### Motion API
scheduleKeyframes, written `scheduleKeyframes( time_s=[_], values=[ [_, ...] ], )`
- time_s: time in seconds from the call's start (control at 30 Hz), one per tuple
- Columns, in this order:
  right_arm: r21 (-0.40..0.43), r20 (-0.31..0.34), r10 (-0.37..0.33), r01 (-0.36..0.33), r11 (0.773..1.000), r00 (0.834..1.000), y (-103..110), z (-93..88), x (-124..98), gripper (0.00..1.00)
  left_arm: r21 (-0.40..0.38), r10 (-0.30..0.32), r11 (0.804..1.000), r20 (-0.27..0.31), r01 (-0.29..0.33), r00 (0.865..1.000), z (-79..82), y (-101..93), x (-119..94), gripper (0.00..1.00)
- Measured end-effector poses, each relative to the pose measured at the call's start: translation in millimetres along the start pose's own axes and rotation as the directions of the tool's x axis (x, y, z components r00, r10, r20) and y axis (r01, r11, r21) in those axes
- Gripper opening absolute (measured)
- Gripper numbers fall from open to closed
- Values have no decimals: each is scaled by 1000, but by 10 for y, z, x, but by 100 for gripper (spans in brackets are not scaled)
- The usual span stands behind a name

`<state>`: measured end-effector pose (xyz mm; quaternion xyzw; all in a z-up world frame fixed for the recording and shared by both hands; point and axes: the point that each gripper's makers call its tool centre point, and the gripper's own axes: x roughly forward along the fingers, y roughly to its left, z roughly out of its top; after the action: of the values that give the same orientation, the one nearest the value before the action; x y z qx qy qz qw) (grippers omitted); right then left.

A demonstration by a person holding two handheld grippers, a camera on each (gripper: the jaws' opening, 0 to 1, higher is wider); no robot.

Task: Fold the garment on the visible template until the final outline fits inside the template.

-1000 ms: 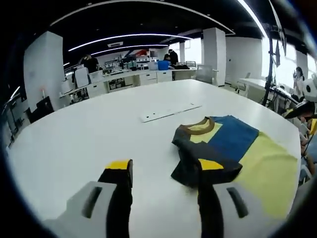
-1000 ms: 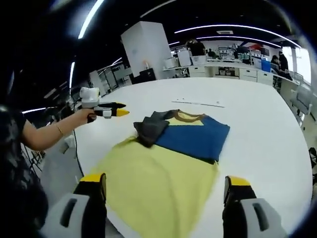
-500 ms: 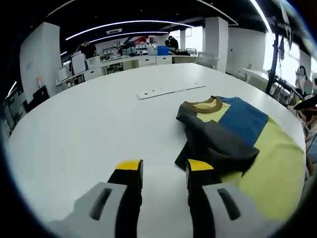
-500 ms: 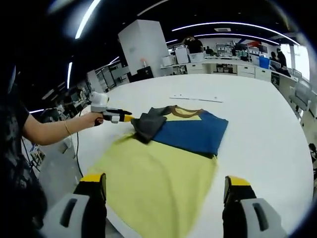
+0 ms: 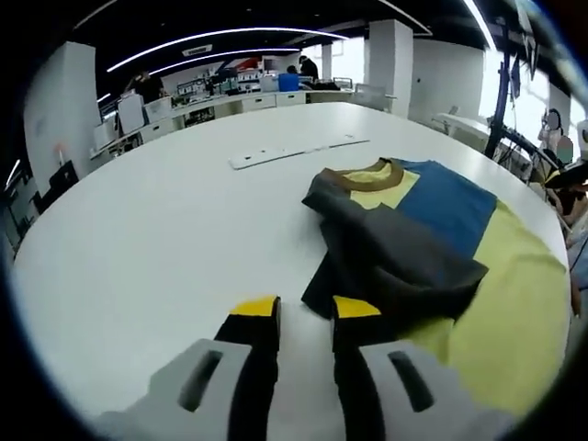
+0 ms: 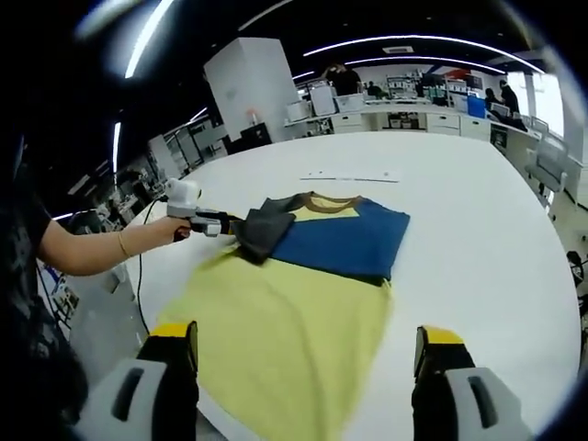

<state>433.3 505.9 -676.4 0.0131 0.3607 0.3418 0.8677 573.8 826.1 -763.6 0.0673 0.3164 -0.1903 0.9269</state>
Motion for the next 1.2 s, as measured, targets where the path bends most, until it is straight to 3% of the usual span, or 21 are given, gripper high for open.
scheduleKeyframes(
  time_s=[0.1, 0.27, 0.4, 0.6, 0.77, 0.9, 1.1, 1.2],
  values=[
    [10, -6, -6, 6, 1000, 1000, 0, -18, 6, 98, -40, -35, 999, -10, 34, 999, -5, -50, 23, 9],
    [13, -31, -8, 8, 1000, 999, 35, -114, 38, 97, -48, -38, 998, -14, 37, 999, 4, -41, 36, 9],
    [31, -36, -8, 9, 999, 999, 39, -153, 39, 97, -29, -45, 999, -9, 45, 999, 25, -69, 55, 2],
    [34, -45, -7, 8, 999, 999, 64, -184, 47, 97, 24, -3, 1000, 0, 3, 1000, 72, 6, 10, 0],
    [19, -51, -11, 12, 1000, 999, 74, -177, 55, 97, 28, 90, 996, 22, -90, 996, 106, 256, -193, 0],
    [-5, -49, -4, 4, 1000, 999, 112, -134, 58, 98, 7, 130, 991, 48, -131, 990, 105, 413, -369, 0],
    [-34, -43, 1, -2, 999, 999, 132, -66, 74, 99, -38, 213, 977, 65, -211, 975, 42, 663, -638, 0],
    [-29, -47, 12, -14, 999, 999, 151, -57, 100, 98, -106, 267, 960, 83, -258, 960, 6, 809, -818, 0]
  ],
)
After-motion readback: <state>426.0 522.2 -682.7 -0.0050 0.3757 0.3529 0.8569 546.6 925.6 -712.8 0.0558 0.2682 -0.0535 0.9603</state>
